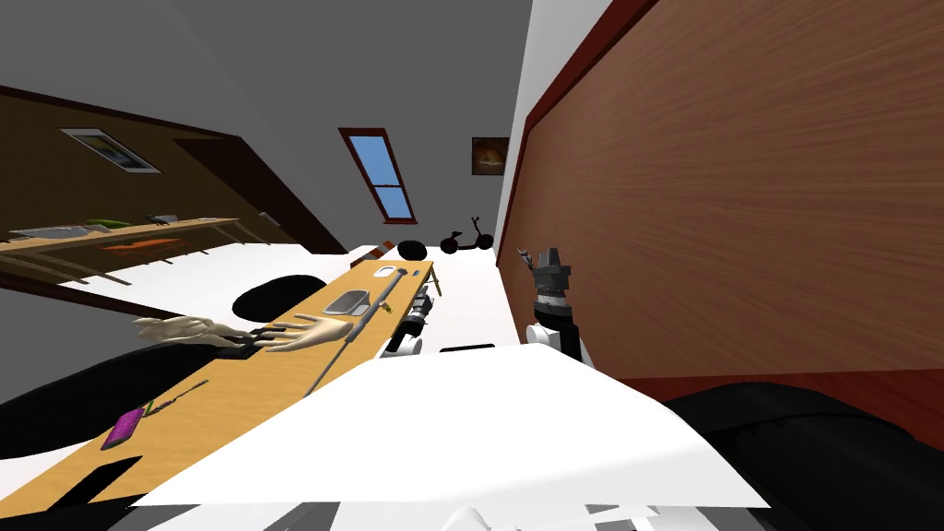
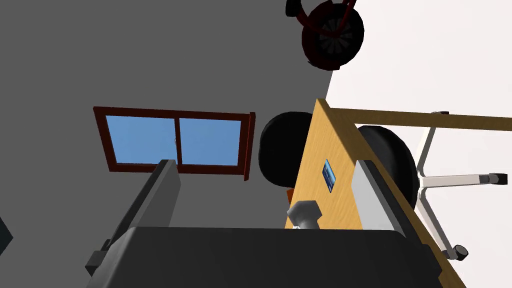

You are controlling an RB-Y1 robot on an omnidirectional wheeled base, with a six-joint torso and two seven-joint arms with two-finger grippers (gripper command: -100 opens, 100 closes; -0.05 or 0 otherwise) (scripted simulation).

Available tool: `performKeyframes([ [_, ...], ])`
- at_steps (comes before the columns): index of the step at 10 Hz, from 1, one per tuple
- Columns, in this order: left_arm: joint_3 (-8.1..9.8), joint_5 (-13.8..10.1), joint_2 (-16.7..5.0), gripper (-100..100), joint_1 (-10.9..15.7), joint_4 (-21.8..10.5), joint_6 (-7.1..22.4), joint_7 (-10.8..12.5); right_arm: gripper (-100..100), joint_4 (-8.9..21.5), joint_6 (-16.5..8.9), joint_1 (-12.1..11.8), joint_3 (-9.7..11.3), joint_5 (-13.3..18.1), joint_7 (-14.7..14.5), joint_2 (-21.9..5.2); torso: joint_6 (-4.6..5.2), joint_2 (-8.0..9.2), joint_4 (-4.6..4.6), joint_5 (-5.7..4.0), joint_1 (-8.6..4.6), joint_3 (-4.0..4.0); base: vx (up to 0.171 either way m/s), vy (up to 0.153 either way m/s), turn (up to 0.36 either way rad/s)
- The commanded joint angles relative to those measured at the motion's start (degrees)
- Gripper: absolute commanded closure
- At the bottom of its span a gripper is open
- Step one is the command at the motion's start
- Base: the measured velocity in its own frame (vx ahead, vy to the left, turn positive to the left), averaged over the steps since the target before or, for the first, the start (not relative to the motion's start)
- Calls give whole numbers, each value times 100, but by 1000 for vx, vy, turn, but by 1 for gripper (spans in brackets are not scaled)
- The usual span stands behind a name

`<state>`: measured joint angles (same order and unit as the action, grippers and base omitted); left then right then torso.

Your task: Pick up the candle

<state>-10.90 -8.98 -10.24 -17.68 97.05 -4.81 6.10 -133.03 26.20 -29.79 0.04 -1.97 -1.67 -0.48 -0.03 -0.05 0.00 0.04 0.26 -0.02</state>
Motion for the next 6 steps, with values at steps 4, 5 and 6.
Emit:
performKeyframes([
  [4, 44, 320, -273, -100, 89, -682, 517, -213, 0, 0, 0, 0, -1, 0, 0, -1, -1, -6, -1, 6, 27, -3, 34, 101, -49],
  [5, 69, 401, -363, -100, 103, -833, 605, -265, 0, 0, 0, -1, -1, 0, 0, -1, -1, -11, -2, 6, 24, -6, 63, 117, -53],
  [6, 97, 485, -459, -100, 114, -980, 689, -319, 0, 0, 0, -1, -1, 0, 0, -1, -1, -16, -4, 6, 27, -9, 57, 132, -34],
])
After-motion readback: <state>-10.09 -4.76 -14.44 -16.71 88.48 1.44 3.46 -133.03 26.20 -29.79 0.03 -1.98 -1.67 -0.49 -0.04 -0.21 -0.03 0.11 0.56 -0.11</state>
